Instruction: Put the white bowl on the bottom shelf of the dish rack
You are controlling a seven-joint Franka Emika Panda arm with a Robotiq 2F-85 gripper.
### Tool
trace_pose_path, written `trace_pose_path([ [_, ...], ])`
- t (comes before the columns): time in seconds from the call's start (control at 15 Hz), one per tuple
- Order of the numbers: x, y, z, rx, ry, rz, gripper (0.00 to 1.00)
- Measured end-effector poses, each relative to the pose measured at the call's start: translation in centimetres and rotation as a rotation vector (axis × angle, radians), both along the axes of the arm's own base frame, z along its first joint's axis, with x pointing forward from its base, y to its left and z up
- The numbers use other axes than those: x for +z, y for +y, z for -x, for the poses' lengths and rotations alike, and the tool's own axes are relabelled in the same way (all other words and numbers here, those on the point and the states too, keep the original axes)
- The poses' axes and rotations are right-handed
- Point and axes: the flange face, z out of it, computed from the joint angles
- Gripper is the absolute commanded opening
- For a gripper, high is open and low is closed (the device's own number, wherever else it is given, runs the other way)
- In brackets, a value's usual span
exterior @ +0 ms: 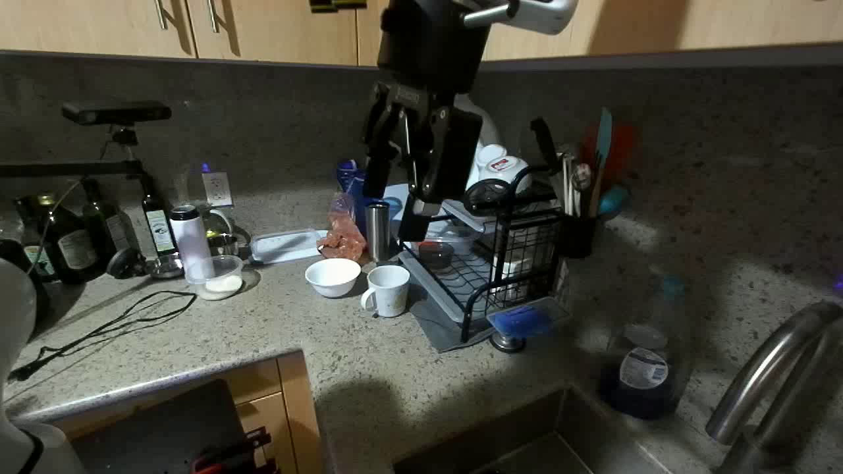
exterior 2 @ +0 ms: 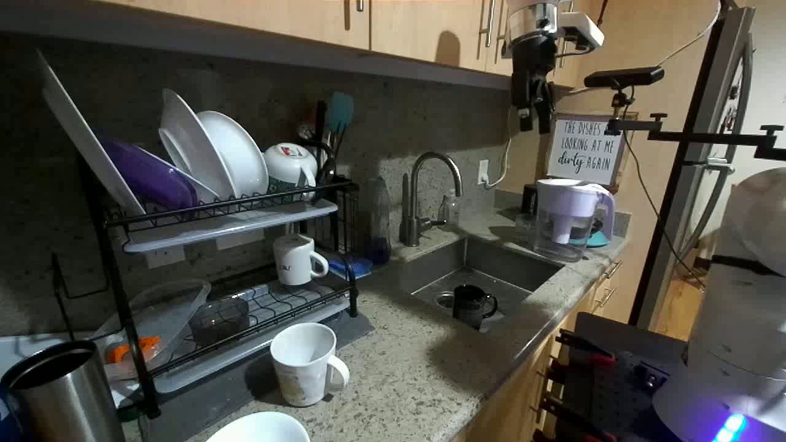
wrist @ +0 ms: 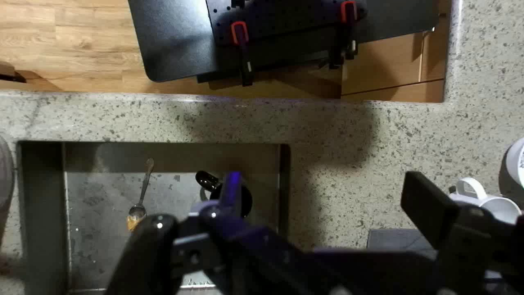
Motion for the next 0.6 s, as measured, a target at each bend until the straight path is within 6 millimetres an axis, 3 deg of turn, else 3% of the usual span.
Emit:
trace_pose_path([
  [0.33,-0.2,0.3,-0.1,0.006,0.004,0.001,1.00],
  [0.6,-0.8,2.0,0.2,0.041,0.019,0.007,1.00],
])
